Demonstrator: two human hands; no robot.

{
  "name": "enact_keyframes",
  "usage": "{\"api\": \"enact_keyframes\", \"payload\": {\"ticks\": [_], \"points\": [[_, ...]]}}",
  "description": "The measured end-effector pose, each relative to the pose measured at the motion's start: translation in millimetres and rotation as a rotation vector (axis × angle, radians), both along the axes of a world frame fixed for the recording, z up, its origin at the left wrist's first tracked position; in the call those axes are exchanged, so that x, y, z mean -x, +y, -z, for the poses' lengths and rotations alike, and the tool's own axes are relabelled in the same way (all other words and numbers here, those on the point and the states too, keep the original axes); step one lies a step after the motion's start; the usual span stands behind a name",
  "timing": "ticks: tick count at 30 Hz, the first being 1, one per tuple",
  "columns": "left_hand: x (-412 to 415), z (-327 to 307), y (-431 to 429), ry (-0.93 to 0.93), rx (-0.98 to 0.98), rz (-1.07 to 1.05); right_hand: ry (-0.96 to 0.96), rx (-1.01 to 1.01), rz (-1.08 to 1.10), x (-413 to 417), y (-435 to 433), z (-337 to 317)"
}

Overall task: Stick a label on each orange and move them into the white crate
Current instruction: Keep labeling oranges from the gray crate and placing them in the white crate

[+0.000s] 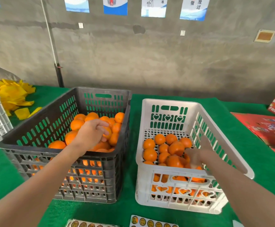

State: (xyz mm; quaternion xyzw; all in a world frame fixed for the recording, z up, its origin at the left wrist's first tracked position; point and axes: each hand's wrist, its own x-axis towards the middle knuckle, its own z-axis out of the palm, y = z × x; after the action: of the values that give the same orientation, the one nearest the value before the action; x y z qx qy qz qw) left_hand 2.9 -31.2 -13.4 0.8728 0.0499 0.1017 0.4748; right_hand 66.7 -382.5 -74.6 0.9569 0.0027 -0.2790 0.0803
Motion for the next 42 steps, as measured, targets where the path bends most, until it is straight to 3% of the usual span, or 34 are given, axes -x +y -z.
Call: {"api": "enact_keyframes", "payload": {"ticks": [2,4,6,9,12,15,18,23,26,29,31,33,38,42], "points": [[-10,-8,23,-0.027,0.002,-0.052,-0.245,-0.147,-0.008,0,18,-11],[-22,-12,45,-0.021,-0.045,-0.100,-0.692,-0.473,-0.055,8,56,-25],[-33,-12,57,0.050,-0.144,-0.071,-0.946,-0.788,-0.198,22,108,-39],[-38,-13,60,0.338,-0.319,0.294,-0.895,-0.944,-0.461,39,183,-52],[-33,-15,50,0.610,-0.455,0.646,-0.790,-0.912,-0.515,36,218,-46],[-34,-6,33,0.660,-0.787,0.772,-0.744,-0.874,-0.452,30,222,-38],[-37,7,23,0.641,-0.880,0.765,-0.698,-0.910,-0.401,31,220,-41],[-35,7,35,0.462,-0.663,0.597,-0.781,-1.114,-0.418,73,198,-50],[-26,0,51,0.328,-0.009,0.309,-0.821,-1.254,-0.474,121,169,-25],[-5,-14,54,0.025,0.496,0.184,-0.479,-1.166,-0.383,149,142,24],[20,-23,44,-0.075,0.543,0.256,-0.145,-0.869,-0.313,151,127,64],[48,-23,29,-0.117,0.453,0.320,0.008,-0.627,-0.261,149,118,99],[114,6,-19,0.043,0.344,0.437,-0.019,-0.544,-0.223,147,122,137],[142,60,-46,0.333,0.416,0.306,-0.093,-0.589,-0.182,148,126,139]]}}
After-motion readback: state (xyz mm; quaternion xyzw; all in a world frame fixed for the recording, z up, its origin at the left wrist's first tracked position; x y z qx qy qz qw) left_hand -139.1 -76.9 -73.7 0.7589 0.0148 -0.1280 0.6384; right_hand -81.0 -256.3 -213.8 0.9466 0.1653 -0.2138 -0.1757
